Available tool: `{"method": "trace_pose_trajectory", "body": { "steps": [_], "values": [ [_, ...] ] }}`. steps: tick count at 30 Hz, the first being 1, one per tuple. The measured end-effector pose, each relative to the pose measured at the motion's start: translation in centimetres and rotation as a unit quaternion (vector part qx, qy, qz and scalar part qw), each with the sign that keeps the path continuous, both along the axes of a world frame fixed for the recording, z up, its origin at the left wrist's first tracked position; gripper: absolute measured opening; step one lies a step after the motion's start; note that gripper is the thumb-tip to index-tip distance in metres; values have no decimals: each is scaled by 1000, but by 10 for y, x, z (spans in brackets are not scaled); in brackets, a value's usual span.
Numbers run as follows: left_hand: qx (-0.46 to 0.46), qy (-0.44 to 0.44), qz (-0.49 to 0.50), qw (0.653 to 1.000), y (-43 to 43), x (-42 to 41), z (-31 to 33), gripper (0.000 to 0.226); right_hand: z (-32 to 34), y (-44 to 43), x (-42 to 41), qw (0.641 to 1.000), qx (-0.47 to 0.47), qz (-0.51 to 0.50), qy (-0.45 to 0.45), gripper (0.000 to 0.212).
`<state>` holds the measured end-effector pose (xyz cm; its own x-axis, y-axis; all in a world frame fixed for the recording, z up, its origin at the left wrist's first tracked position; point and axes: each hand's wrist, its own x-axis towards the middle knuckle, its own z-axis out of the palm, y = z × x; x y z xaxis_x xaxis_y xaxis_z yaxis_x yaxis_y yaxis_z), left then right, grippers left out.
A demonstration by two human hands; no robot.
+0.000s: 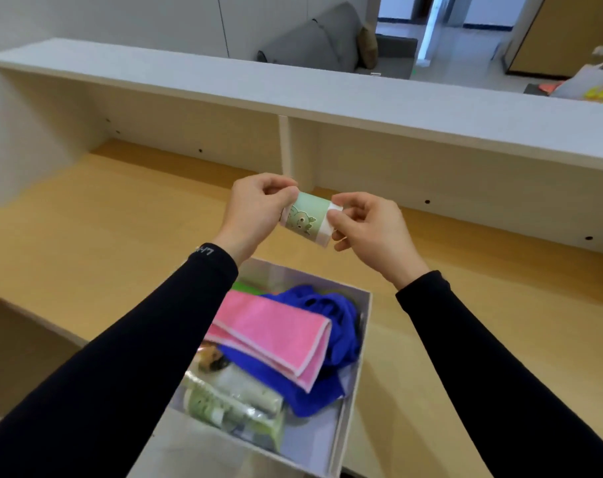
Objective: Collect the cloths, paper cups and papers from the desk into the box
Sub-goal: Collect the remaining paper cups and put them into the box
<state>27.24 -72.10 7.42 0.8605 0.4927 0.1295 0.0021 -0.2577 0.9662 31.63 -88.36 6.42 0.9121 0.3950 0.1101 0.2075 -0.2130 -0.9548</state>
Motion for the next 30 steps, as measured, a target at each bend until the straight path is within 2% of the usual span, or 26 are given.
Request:
{"method": "trace_pose_trajectory", "body": {
  "steps": [3, 6, 9, 10, 15, 21, 24, 30],
  "values": [
    [7, 24, -3, 1000, 19, -35, -6, 18, -5, 23, -29, 998, -52, 20, -26, 25],
    [28, 93, -6, 995, 29, -63, -24, 14, -24, 35, -55, 989, -137, 36, -48, 28],
    [131, 221, -46, 965, 29, -84, -46, 21, -45, 37, -80, 943, -309, 85, -93, 41],
    [156, 233, -56, 958, 27, -90, -51, 24, -50, 36, -86, 932, -336, 88, -102, 45],
    [209, 136, -20, 968, 17, -91, -32, 30, -36, 15, -90, 968, -234, -41, -82, 43],
    [214, 54, -123, 968, -36, -70, -3, 17, -27, -36, -75, 968, -222, -109, -44, 27],
    [207, 43, -171, 962, -70, -55, -1, 14, -26, -66, -68, 971, -197, -137, -27, 27],
    [153, 76, -260, 950, -163, -10, -13, 15, -40, -159, -48, 962, -176, -206, 20, 29]
  ]
}}
